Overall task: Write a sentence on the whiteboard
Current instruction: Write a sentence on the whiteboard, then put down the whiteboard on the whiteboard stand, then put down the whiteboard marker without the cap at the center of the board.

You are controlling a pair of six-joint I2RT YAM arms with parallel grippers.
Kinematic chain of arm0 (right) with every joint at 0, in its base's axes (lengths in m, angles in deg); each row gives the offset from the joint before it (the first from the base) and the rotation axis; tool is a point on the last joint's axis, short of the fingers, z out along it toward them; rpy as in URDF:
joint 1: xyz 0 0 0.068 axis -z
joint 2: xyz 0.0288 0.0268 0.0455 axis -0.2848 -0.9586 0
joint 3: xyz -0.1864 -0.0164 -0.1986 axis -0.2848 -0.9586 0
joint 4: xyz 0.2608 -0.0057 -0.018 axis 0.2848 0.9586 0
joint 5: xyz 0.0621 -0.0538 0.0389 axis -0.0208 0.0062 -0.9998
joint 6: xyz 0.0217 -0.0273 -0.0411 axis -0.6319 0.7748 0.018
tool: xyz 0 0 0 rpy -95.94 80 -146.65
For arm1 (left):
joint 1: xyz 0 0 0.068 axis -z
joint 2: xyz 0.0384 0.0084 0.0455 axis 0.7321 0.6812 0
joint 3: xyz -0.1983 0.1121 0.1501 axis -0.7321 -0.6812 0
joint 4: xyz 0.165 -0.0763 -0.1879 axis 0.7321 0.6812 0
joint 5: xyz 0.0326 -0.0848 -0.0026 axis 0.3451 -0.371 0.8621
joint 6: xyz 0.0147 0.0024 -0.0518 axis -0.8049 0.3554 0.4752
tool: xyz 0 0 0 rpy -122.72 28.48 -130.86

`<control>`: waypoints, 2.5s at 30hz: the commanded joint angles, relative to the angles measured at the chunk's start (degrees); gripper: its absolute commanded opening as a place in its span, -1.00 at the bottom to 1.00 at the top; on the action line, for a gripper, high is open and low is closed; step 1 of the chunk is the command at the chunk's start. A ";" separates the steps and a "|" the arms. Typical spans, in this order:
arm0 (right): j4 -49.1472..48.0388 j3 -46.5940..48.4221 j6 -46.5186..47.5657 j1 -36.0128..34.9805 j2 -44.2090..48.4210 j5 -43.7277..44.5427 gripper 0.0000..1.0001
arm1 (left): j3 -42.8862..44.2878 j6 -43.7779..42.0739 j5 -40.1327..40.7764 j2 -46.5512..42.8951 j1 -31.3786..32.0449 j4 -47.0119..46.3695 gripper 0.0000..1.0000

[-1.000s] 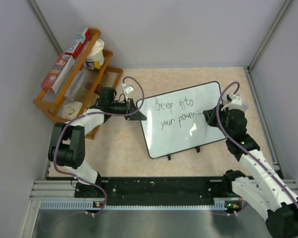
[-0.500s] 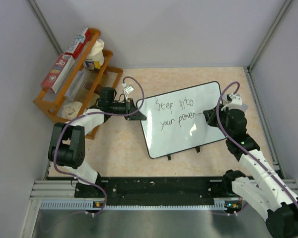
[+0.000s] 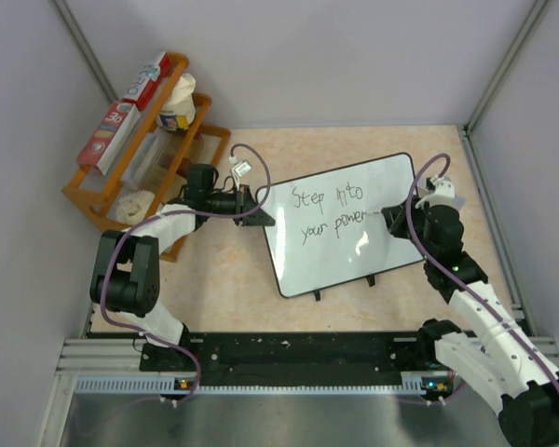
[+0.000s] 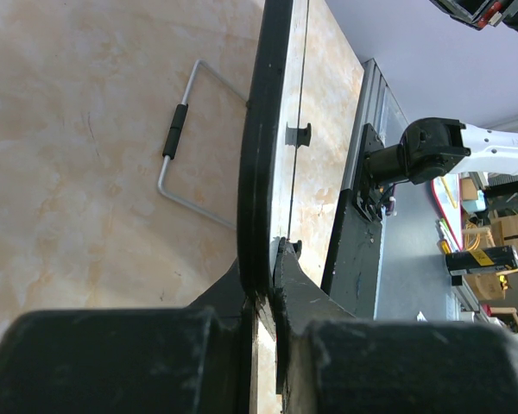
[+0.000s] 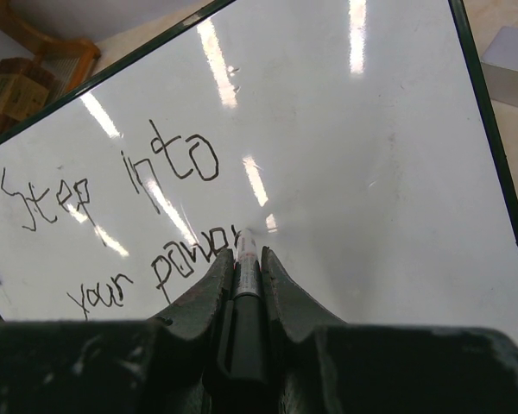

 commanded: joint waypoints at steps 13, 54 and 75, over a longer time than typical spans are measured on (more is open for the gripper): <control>1.55 2.47 -0.09 0.83 5.33 -0.39 -1.00 | -2.18 -14.18 10.64 0.84 2.67 2.17 -1.00; 10.60 -0.51 -10.98 0.74 16.67 -19.19 -1.00 | -12.99 3.92 45.09 -44.51 2.67 4.62 0.98; 16.66 -16.86 -19.95 0.74 23.97 -32.82 -1.00 | -16.58 14.55 61.00 -57.43 2.67 14.22 0.98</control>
